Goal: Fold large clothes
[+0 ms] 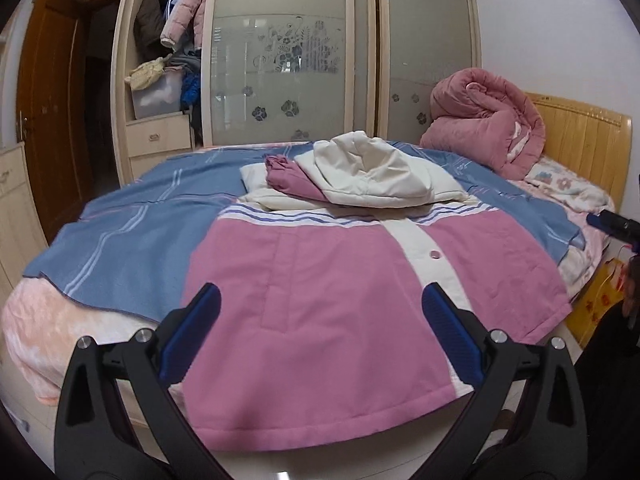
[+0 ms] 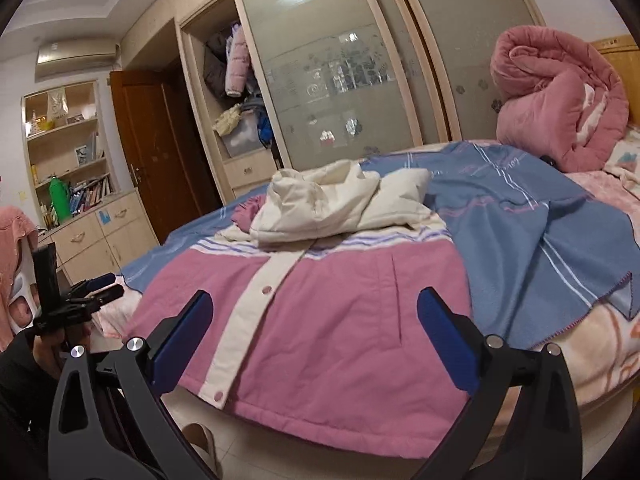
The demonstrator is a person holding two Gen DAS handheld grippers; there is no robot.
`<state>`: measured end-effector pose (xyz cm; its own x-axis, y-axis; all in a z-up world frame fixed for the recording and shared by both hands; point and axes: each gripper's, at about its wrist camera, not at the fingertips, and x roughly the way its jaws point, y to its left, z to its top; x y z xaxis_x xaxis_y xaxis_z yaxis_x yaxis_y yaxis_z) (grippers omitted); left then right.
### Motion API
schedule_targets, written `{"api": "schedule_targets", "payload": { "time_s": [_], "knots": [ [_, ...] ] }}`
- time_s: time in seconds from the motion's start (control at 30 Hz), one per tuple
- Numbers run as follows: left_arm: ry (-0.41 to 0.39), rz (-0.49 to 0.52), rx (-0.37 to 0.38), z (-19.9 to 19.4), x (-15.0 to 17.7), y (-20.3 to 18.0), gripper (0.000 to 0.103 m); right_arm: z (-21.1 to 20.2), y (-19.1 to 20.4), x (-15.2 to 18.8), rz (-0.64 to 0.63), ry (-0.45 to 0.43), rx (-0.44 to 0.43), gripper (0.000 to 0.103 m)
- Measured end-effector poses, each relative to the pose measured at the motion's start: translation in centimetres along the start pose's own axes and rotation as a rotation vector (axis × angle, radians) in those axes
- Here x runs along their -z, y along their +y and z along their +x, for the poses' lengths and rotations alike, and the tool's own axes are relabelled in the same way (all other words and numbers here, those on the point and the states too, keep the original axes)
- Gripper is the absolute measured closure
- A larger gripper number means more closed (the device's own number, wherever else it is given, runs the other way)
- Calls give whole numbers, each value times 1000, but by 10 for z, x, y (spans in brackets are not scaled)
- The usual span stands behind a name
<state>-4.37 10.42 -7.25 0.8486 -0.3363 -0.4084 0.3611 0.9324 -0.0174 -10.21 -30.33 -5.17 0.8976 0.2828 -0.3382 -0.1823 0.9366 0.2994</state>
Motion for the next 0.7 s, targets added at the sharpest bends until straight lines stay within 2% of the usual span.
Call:
{"api": "schedule_targets", "payload": {
  "time_s": [0.33,0.7],
  "knots": [
    [40,87,-16,19,3,-15,2,7,-10,2,28,31,15,1],
    [72,35,-46,30,4,4,2,23,-16,0,50,69,41,1]
  ]
}}
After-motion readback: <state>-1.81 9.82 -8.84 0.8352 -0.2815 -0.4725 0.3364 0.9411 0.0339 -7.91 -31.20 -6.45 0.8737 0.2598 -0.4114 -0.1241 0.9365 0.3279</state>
